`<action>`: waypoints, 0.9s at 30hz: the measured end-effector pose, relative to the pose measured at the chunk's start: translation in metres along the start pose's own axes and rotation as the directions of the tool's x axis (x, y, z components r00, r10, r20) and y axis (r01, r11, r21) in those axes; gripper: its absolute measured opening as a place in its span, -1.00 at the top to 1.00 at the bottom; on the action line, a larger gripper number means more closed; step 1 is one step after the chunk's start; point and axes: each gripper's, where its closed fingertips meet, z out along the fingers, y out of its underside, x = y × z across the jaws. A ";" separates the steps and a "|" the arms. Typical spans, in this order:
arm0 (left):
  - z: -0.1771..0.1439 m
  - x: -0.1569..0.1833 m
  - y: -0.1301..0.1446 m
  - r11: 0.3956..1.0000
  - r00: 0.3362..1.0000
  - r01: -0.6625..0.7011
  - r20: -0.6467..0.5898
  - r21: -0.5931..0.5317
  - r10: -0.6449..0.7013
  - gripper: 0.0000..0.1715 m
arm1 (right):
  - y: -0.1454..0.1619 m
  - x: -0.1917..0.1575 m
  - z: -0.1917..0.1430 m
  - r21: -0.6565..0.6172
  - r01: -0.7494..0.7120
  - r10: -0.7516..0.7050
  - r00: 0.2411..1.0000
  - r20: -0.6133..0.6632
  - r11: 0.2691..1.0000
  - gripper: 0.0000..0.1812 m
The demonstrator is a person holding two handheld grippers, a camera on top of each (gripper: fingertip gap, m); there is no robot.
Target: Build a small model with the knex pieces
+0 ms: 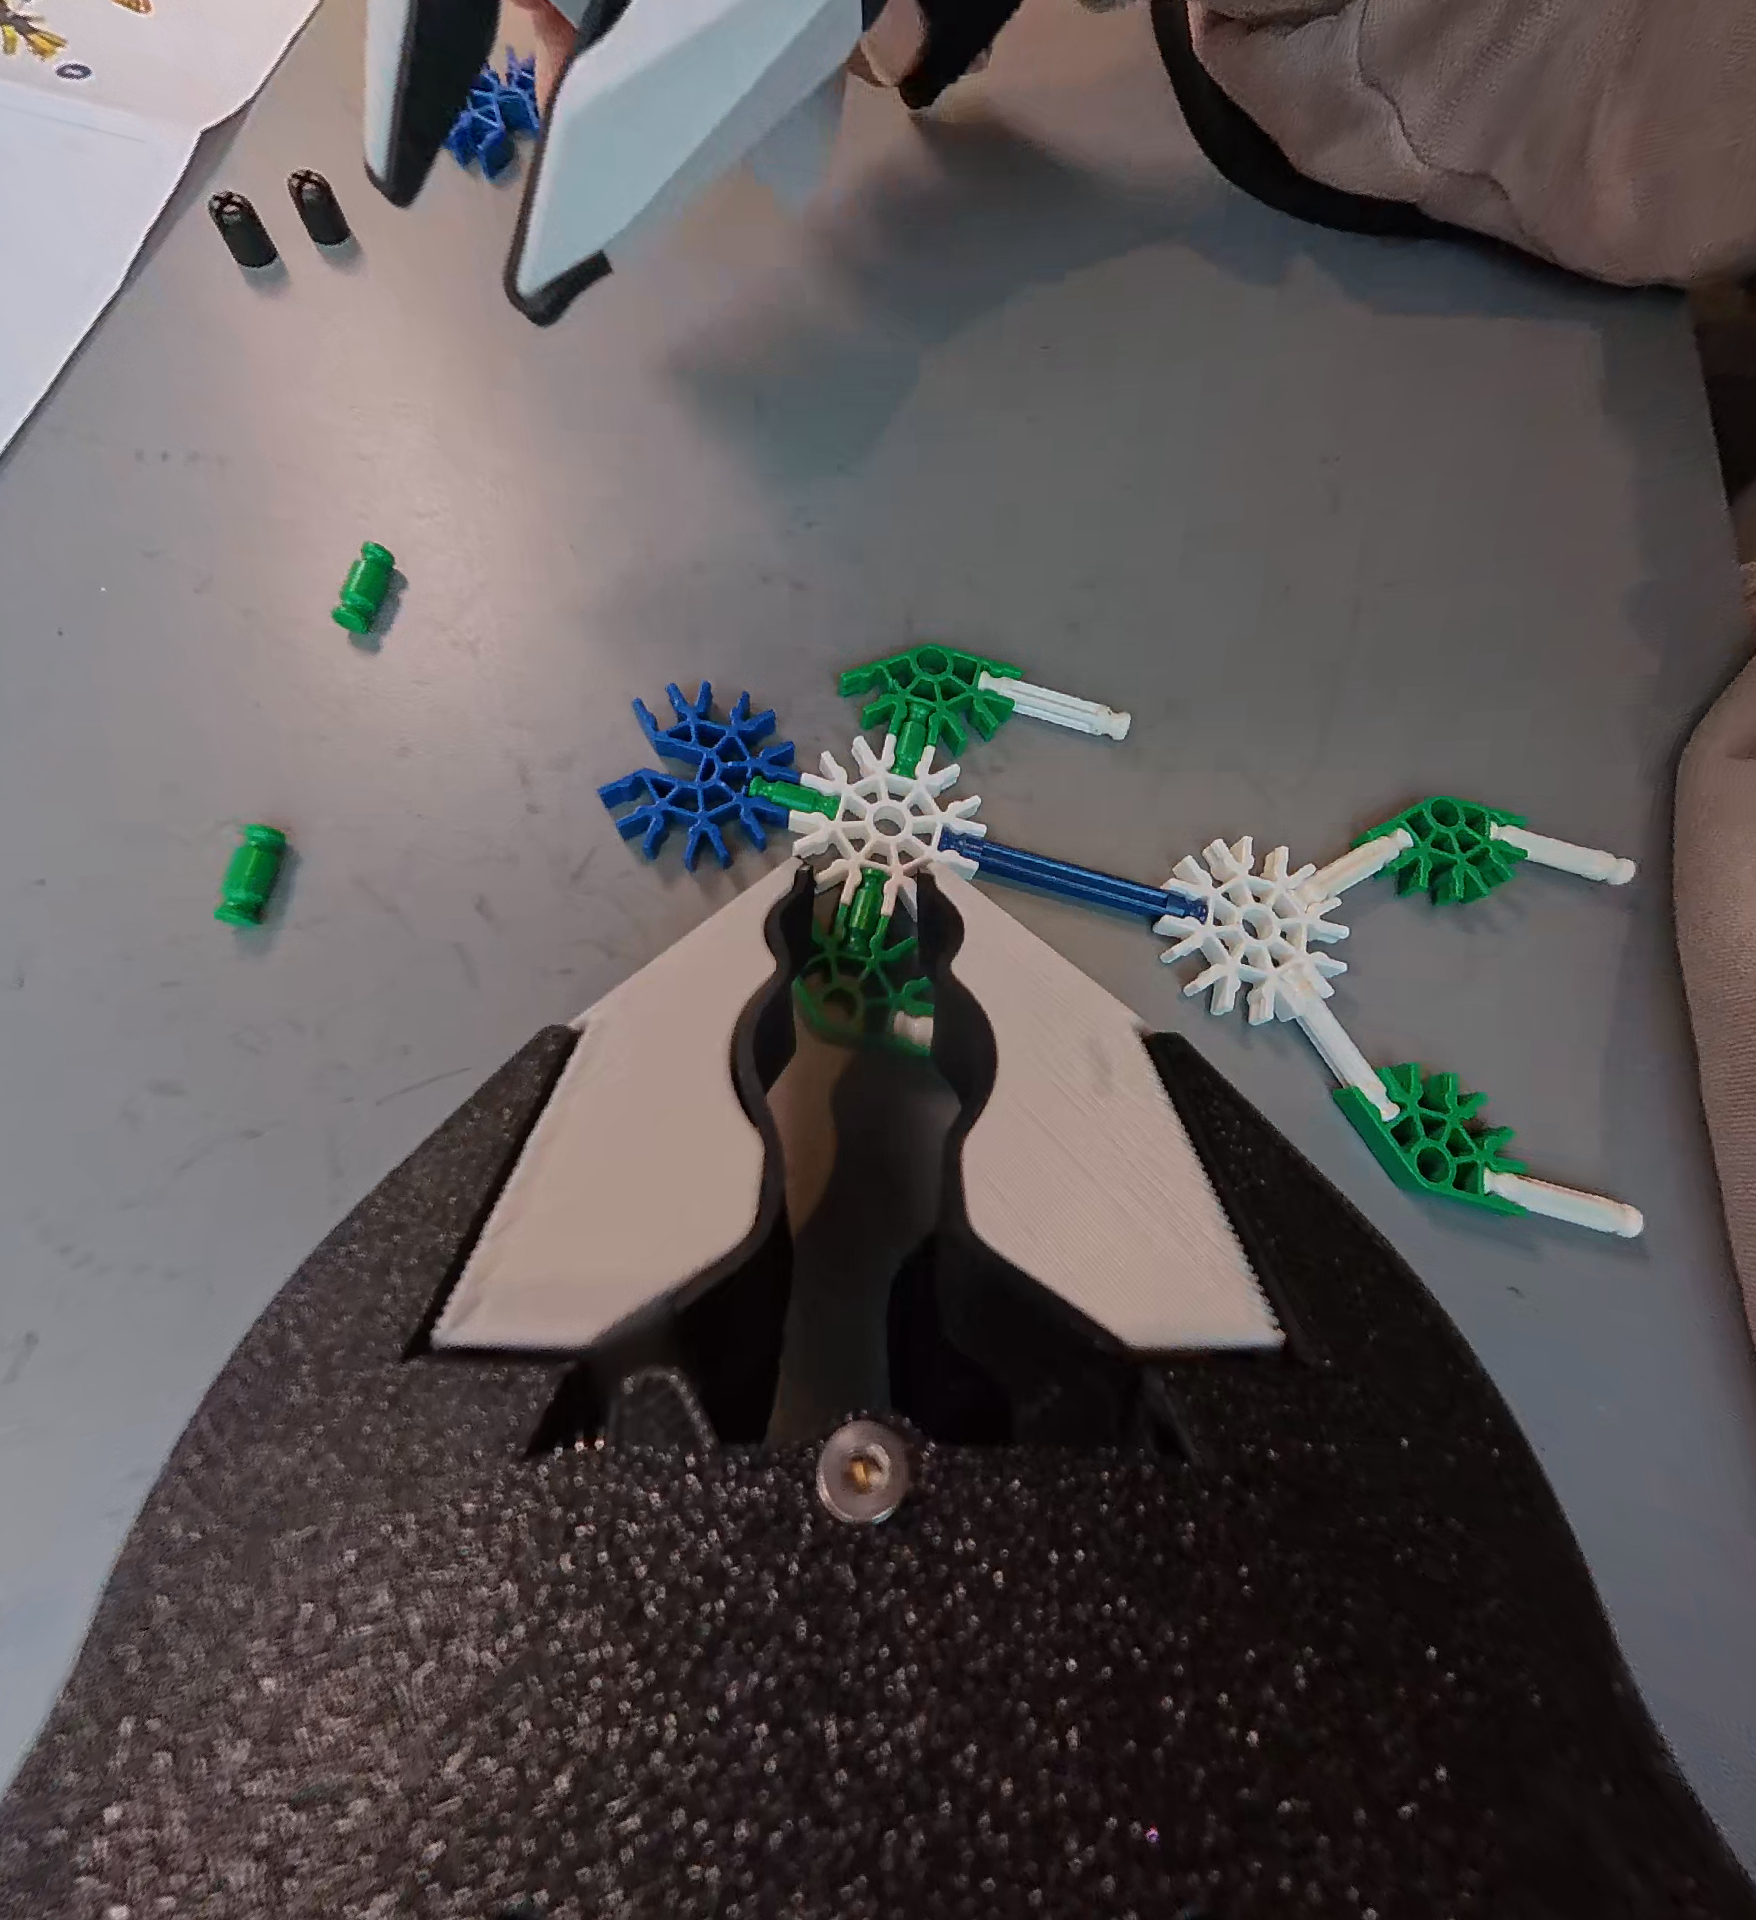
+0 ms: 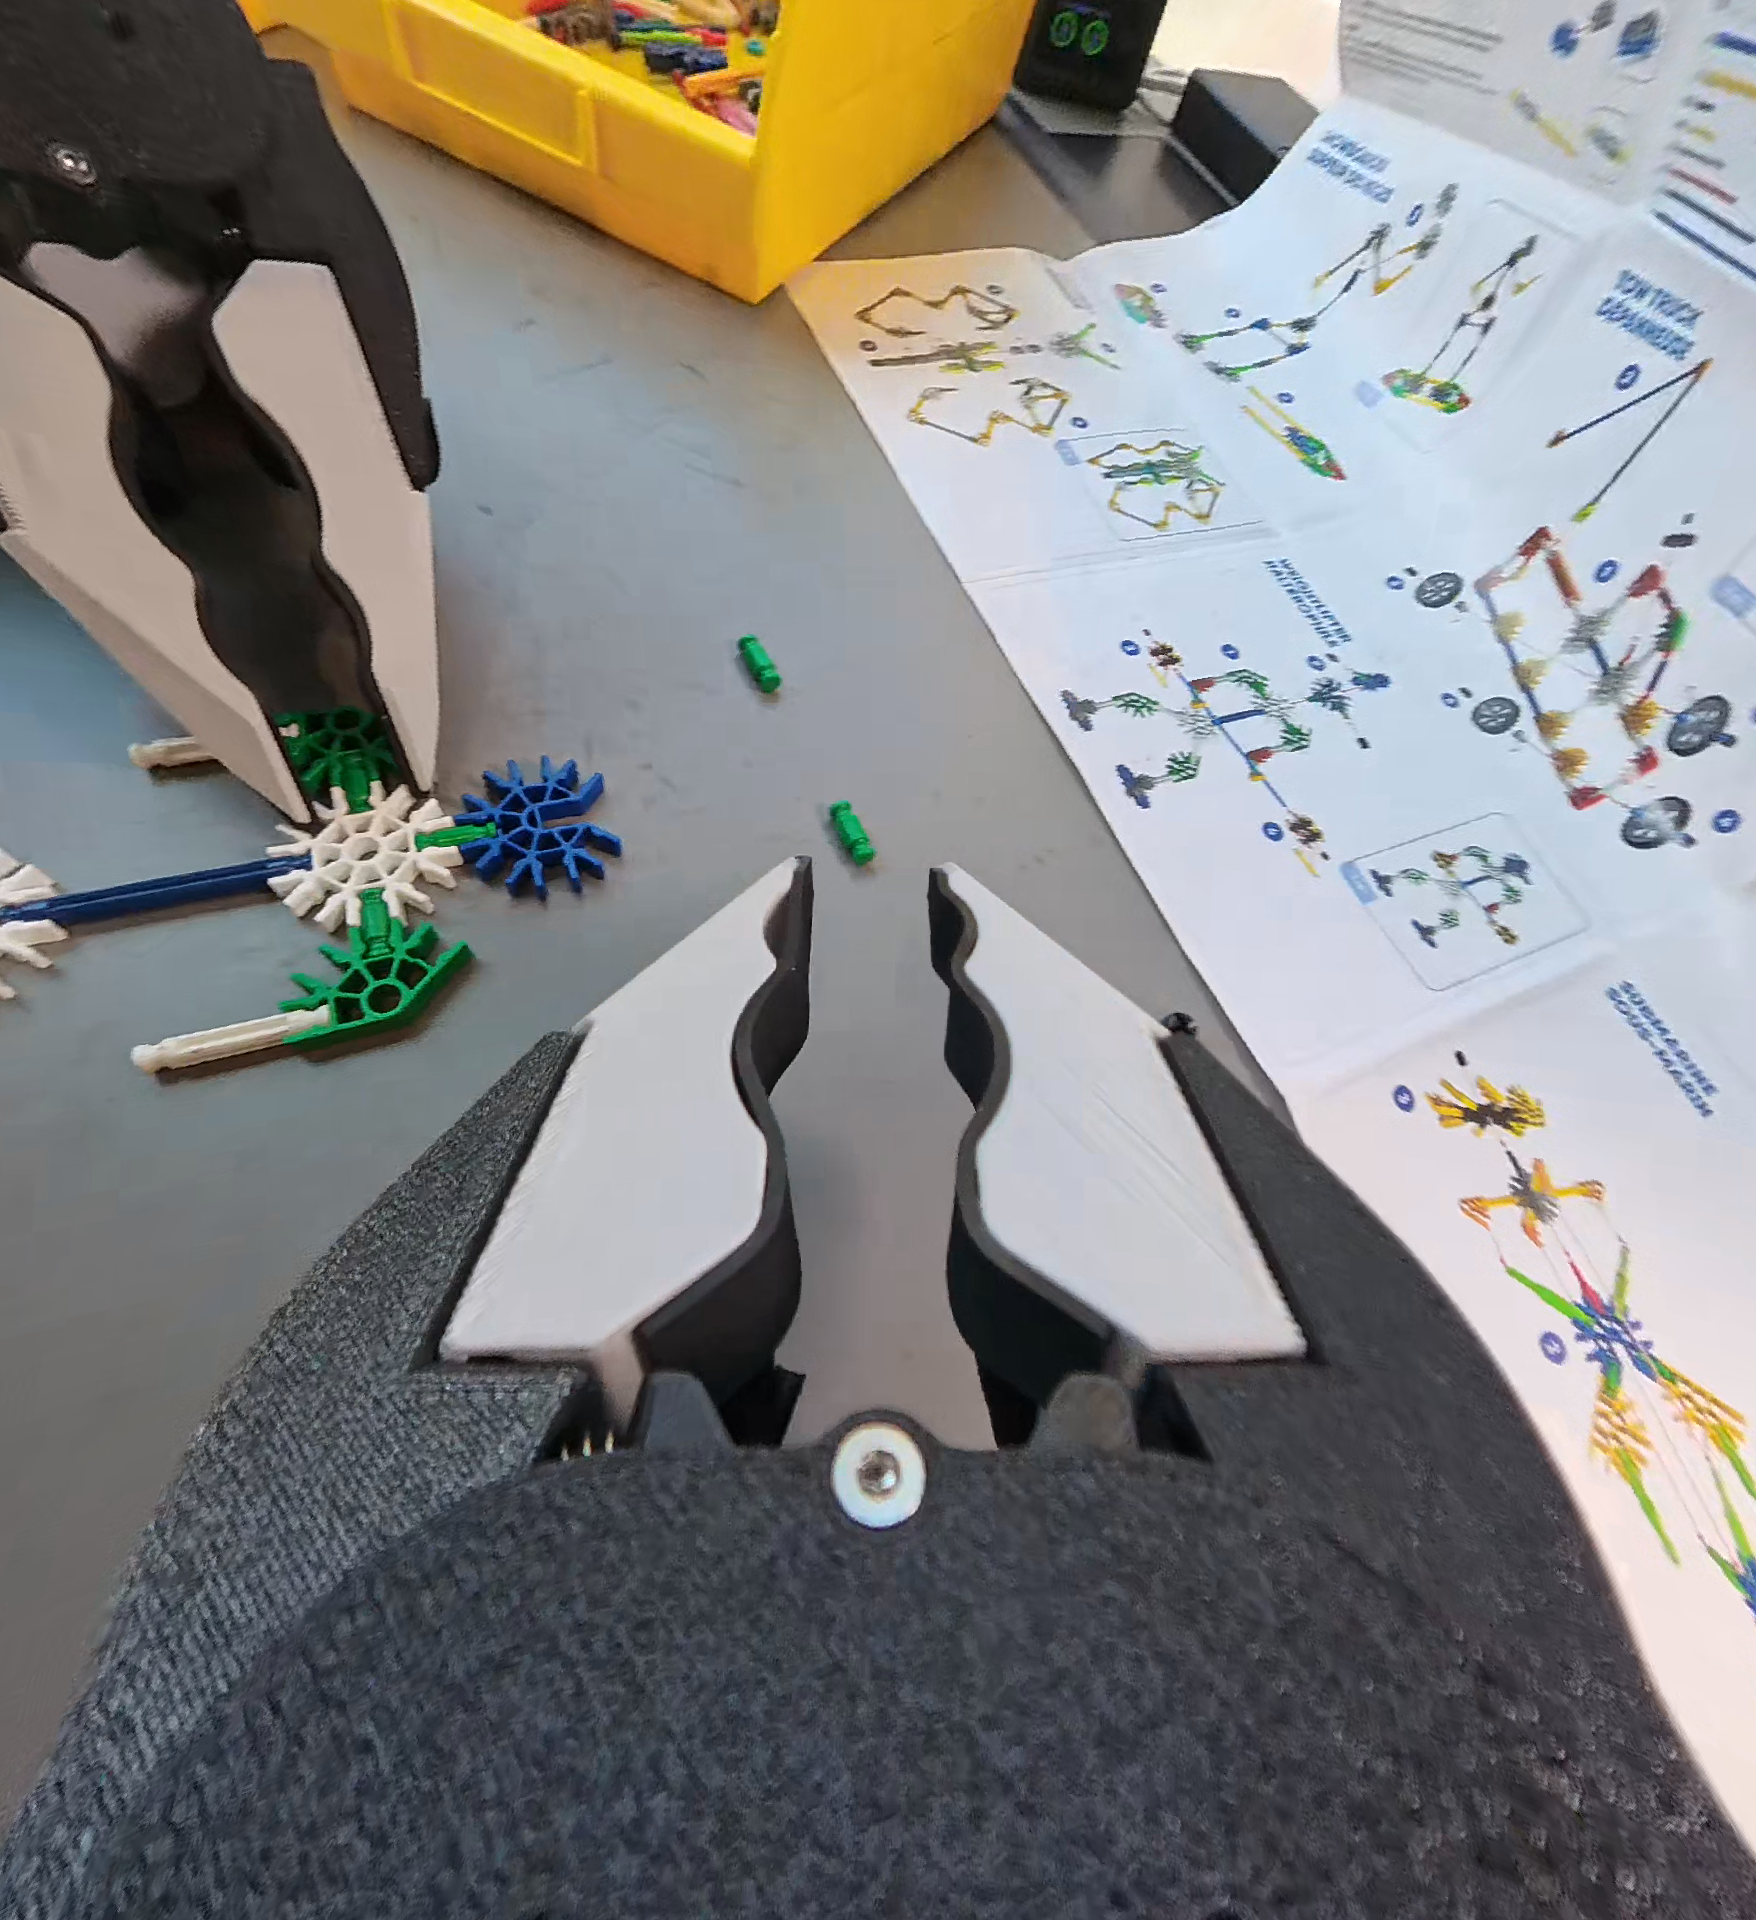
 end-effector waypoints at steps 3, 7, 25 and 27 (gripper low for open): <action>0.000 -0.001 0.000 1.000 1.000 -0.003 0.009 0.001 0.003 0.78 | 0.001 0.005 0.000 0.010 0.003 -0.003 0.999 -0.034 1.000 0.77; 0.000 -0.002 -0.001 1.000 0.999 -0.019 0.029 0.004 0.019 0.78 | 0.011 0.009 0.002 -0.051 0.048 -0.052 0.995 -0.089 0.998 0.76; 0.000 -0.005 -0.001 0.999 0.997 -0.050 0.068 0.011 0.049 0.79 | 0.016 0.014 0.002 -0.073 0.067 -0.076 0.988 -0.133 0.995 0.61; 0.000 -0.005 -0.001 0.999 0.997 -0.050 0.068 0.011 0.049 0.79 | 0.016 0.013 0.002 -0.075 0.069 -0.079 0.988 -0.132 0.995 0.62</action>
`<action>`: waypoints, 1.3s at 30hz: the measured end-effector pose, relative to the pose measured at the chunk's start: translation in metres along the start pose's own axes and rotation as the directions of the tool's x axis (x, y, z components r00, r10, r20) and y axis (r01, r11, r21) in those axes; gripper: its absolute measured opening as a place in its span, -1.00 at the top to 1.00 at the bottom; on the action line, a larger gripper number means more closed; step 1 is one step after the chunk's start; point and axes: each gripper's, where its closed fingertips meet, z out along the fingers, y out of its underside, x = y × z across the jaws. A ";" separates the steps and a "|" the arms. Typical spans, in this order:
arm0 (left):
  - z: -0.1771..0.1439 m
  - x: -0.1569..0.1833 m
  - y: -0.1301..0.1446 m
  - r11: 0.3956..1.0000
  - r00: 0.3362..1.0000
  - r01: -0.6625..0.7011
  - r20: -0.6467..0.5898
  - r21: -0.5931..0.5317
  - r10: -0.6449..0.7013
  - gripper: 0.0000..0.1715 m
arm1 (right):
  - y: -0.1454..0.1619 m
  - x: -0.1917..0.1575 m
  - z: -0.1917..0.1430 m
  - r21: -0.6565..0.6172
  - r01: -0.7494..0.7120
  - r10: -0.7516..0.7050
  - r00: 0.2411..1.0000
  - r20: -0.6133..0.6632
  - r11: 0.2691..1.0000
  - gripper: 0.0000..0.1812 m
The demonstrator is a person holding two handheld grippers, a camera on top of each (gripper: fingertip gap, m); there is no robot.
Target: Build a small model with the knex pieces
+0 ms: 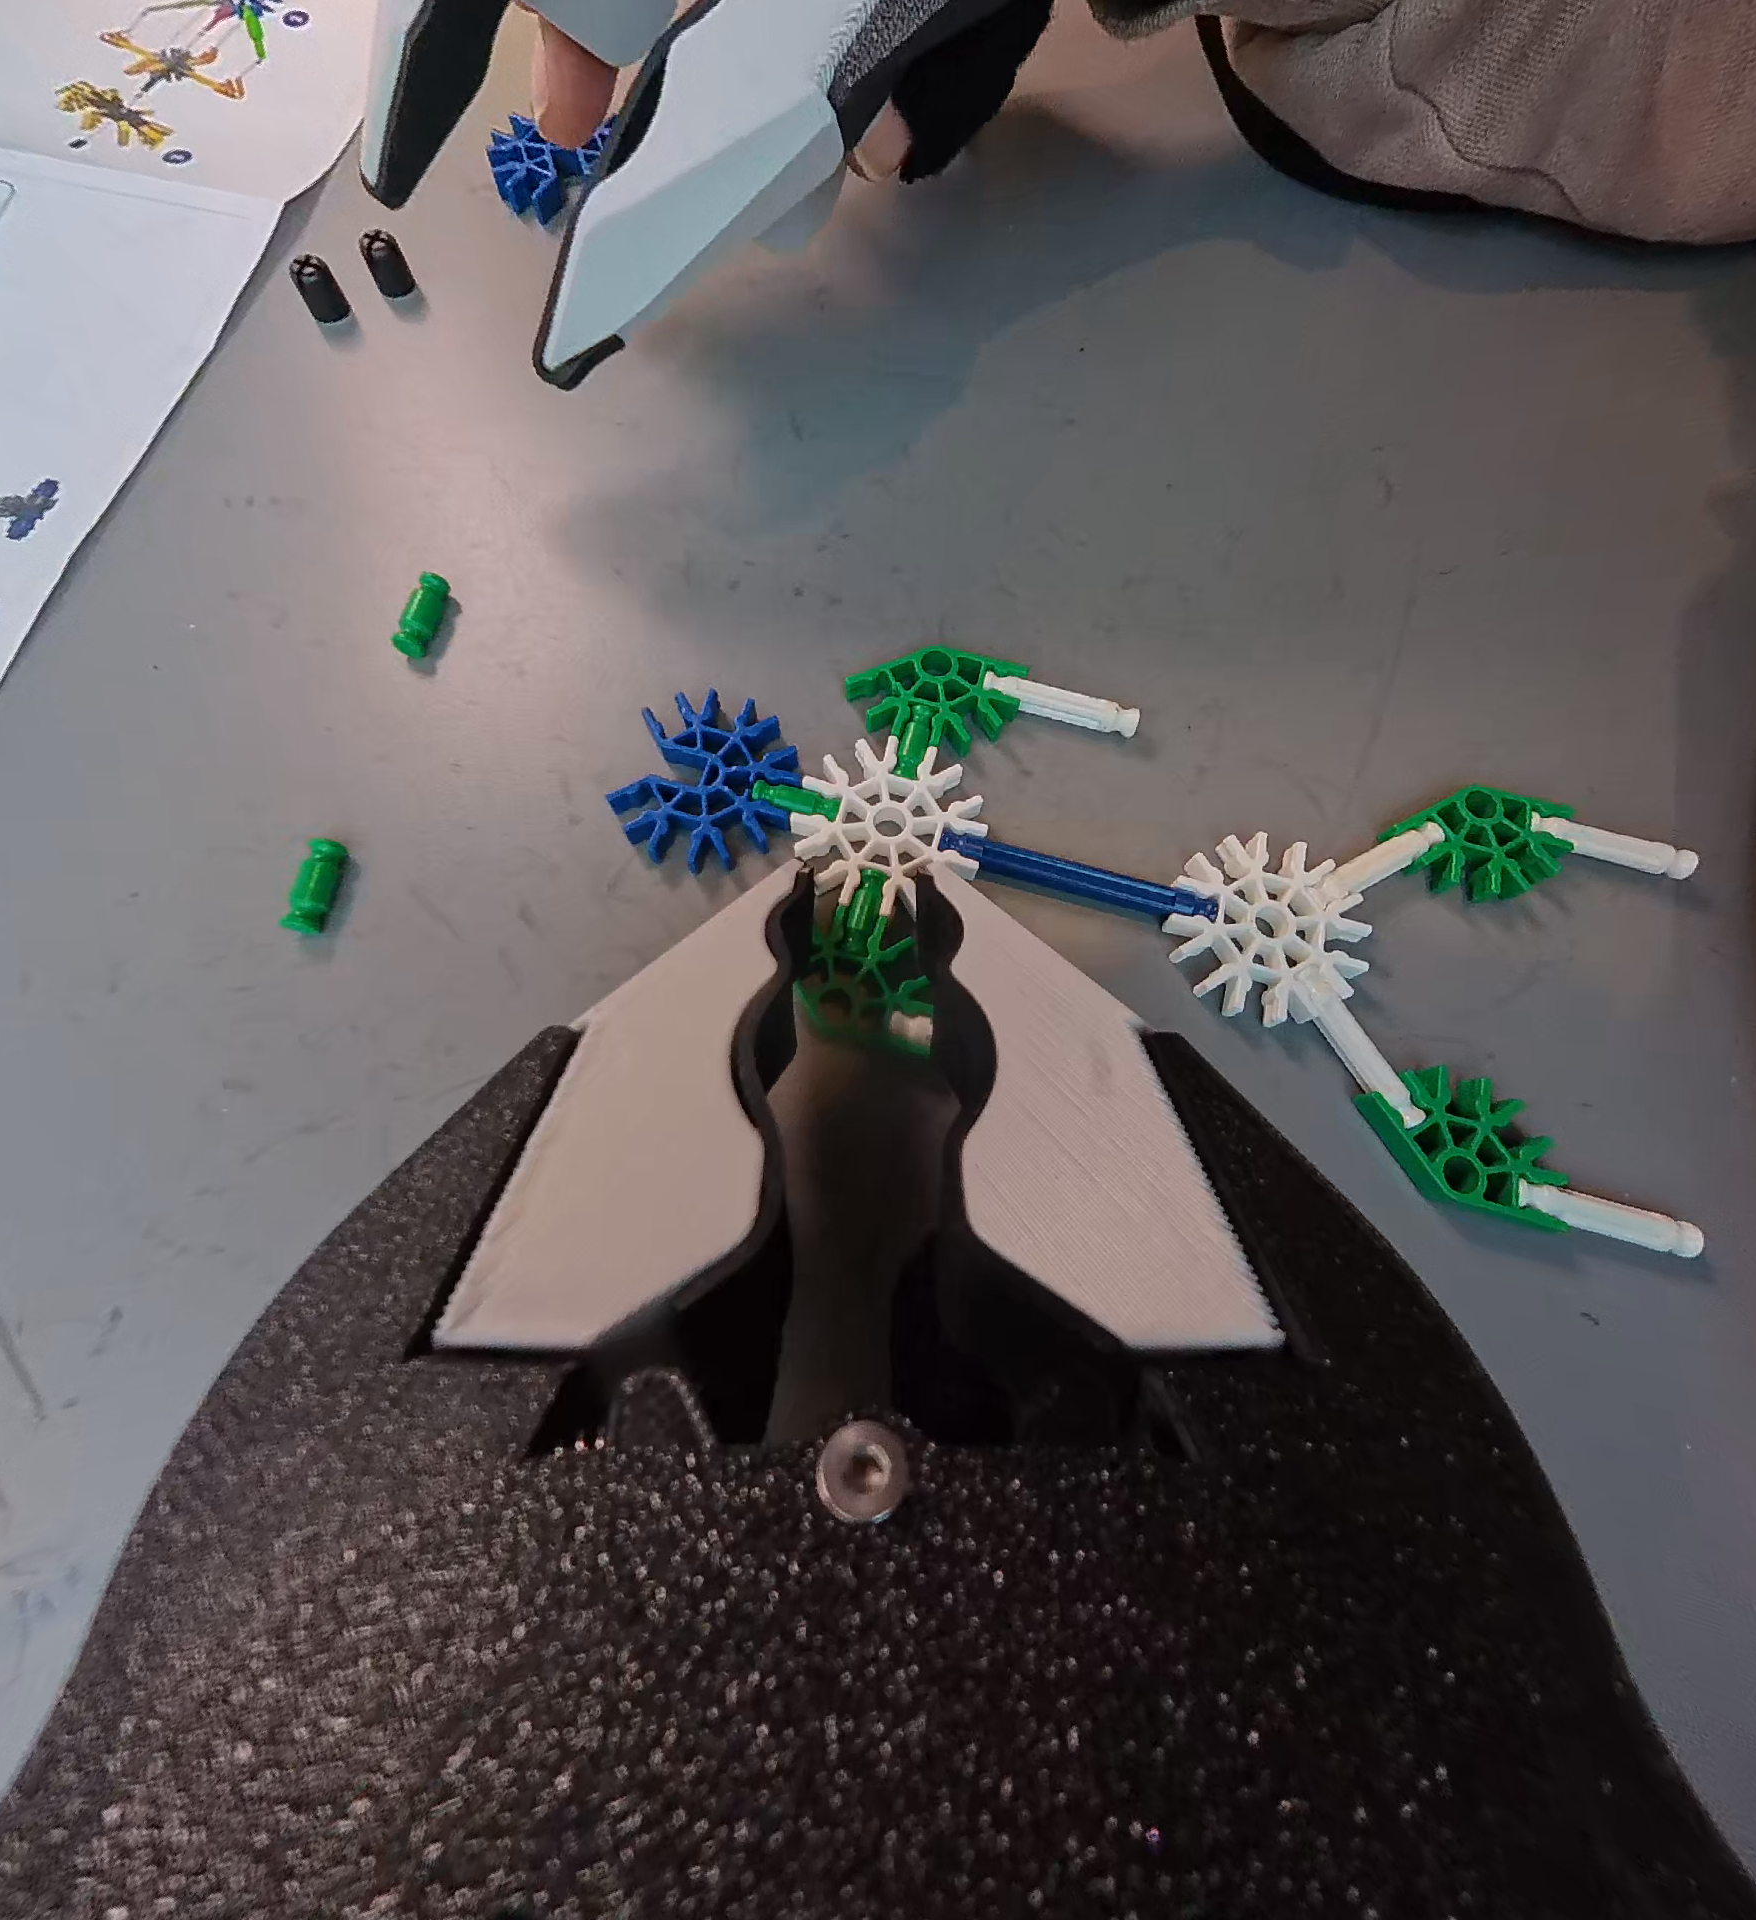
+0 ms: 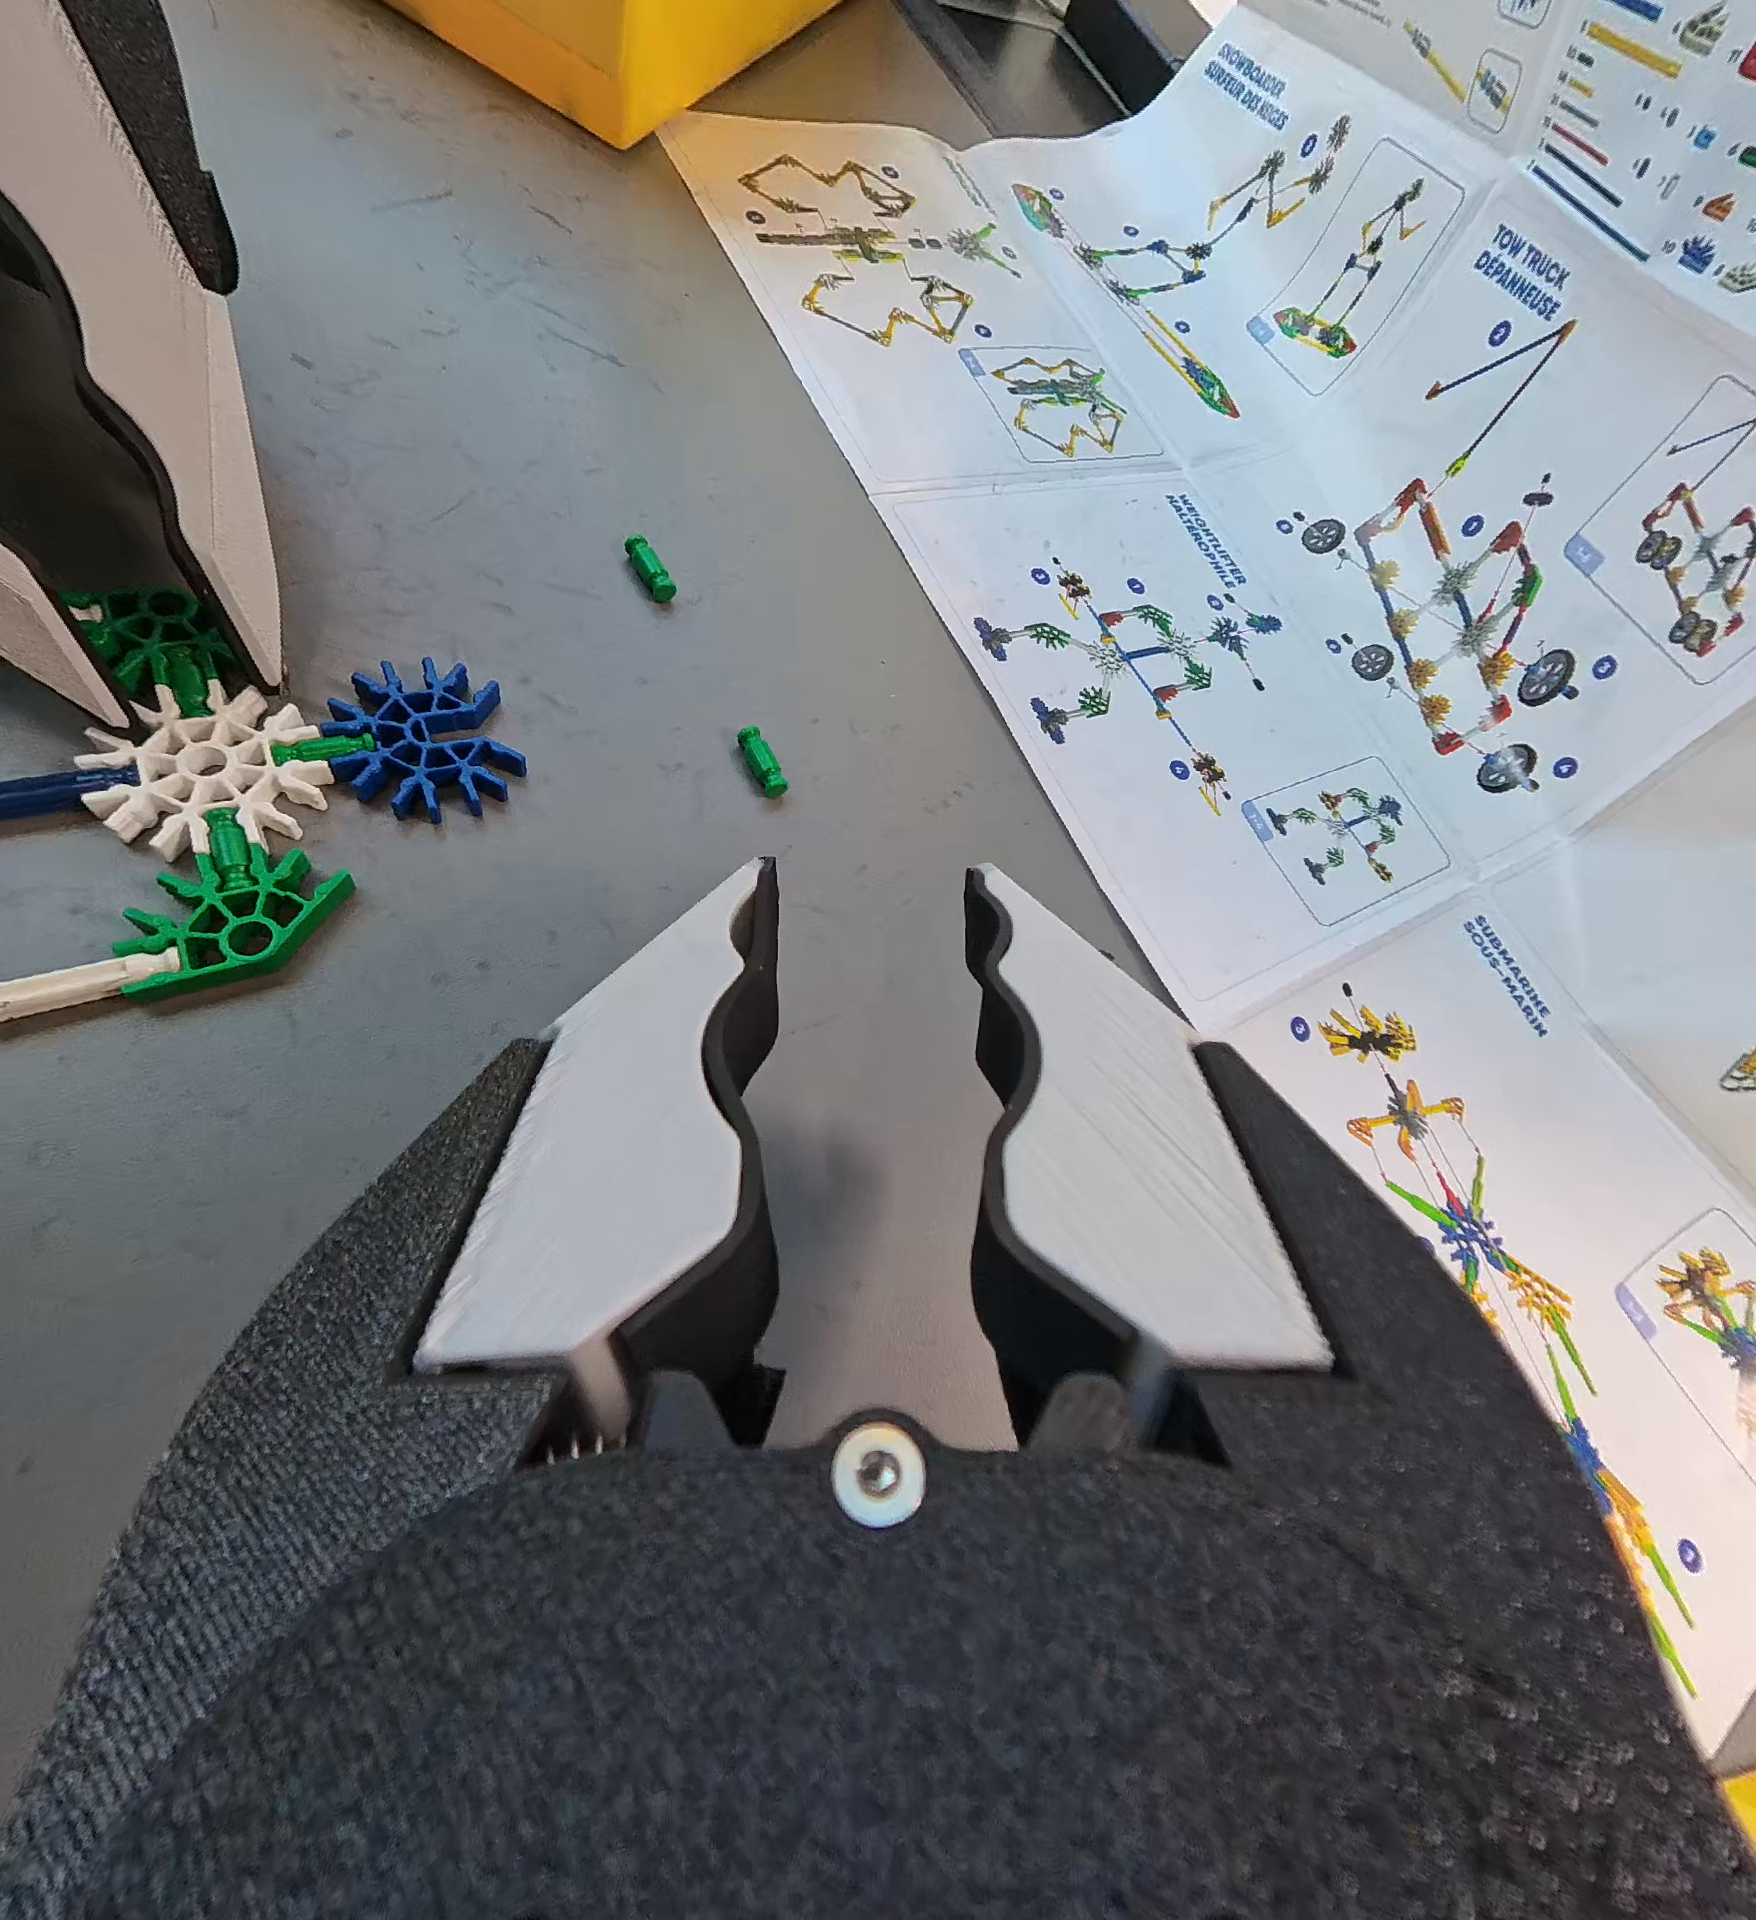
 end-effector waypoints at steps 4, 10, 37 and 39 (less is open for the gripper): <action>0.000 0.000 0.000 1.000 1.000 0.001 0.000 -0.001 -0.001 0.79 | 0.001 -0.002 0.000 -0.005 0.009 -0.009 1.000 0.006 1.000 0.68; 0.000 0.000 0.000 1.000 1.000 -0.001 0.003 -0.001 0.001 0.79 | 0.002 -0.003 0.001 -0.012 0.026 -0.026 1.000 0.005 1.000 0.72; -0.018 -0.028 -0.015 0.988 0.992 0.080 0.086 0.129 -0.092 0.75 | 0.008 -0.004 0.003 -0.045 0.051 -0.051 0.999 0.003 0.998 0.72; -0.023 -0.044 -0.014 0.981 0.980 0.119 0.143 0.150 -0.141 0.75 | 0.009 -0.004 0.004 -0.047 0.051 -0.051 0.999 0.004 0.998 0.72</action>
